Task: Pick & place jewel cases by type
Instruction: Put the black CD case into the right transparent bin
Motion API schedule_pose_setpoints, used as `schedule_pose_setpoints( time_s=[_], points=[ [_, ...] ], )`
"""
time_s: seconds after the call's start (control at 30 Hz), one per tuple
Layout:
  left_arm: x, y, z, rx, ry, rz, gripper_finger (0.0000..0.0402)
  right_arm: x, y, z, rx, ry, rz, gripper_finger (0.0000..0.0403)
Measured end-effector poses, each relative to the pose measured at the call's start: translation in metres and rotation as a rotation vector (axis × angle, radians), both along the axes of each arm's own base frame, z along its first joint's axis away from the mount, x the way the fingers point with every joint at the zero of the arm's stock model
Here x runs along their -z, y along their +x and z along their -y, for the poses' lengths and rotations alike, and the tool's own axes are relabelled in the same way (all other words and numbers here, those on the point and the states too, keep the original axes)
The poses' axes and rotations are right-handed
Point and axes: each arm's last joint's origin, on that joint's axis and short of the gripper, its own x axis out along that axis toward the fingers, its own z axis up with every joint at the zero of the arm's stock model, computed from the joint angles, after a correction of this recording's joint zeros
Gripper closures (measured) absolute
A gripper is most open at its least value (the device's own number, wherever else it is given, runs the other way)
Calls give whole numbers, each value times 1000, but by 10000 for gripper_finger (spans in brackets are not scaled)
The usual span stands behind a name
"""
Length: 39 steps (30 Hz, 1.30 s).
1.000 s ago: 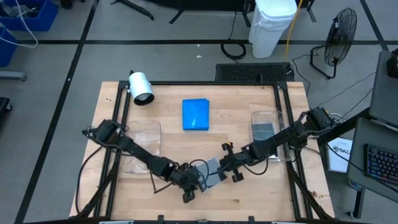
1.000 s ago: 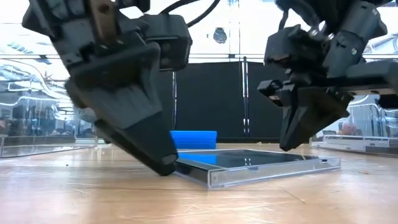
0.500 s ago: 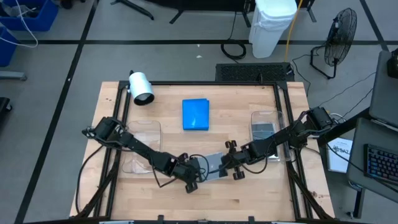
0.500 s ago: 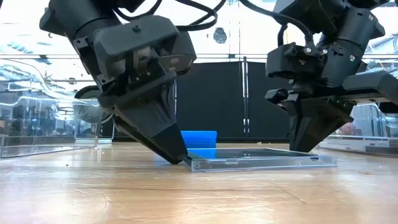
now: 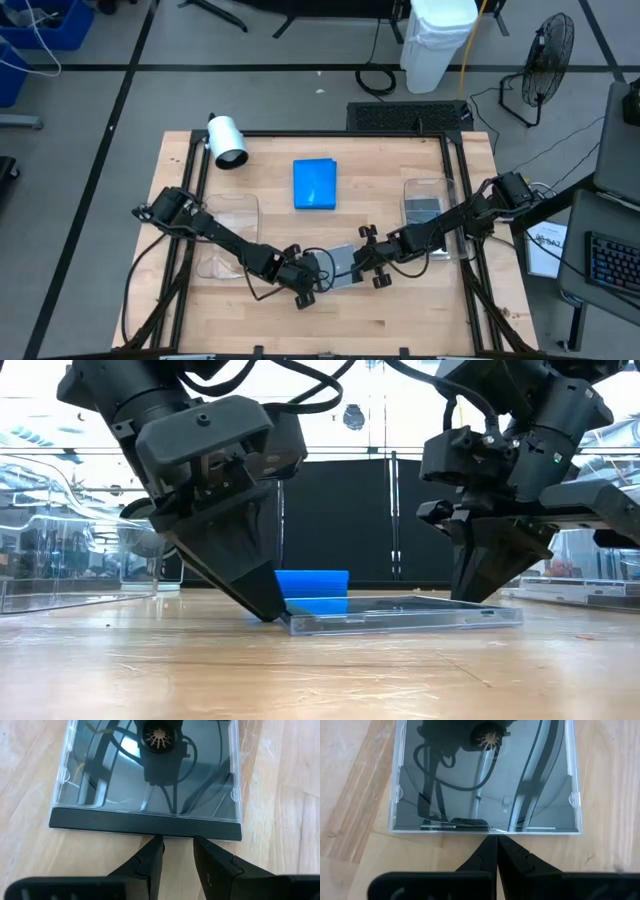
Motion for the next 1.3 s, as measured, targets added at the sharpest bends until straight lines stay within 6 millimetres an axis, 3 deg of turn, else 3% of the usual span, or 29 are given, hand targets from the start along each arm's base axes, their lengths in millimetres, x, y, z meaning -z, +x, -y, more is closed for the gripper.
schedule_pose_setpoints(
  time_s=[0.2, 0.43, 0.73, 0.87, 1.0, 1.13, 1.3],
  points=[
    [0, 0, 0, 10, 5, 1, 282, -7, 0, -2, -18, -1, 22, 403],
    [-1, 0, 0, 22, 13, 3, 282, -30, -3, -3, -41, 11, 104, 403],
    [-2, 3, 1, 40, 40, 44, 282, -60, 10, -8, -56, 102, 343, 403],
    [-3, 9, -1, 49, 85, 115, 282, -53, 9, -12, -143, 159, 320, 403],
    [-3, 10, 0, 46, 86, 123, 282, -60, 11, -11, -127, 160, 360, 402],
    [-3, 9, 0, 51, 89, 118, 282, -47, 8, -8, -108, 143, 288, 402],
    [-3, 9, 0, 50, 92, 120, 282, -53, 10, -8, -100, 151, 332, 402]
  ],
)
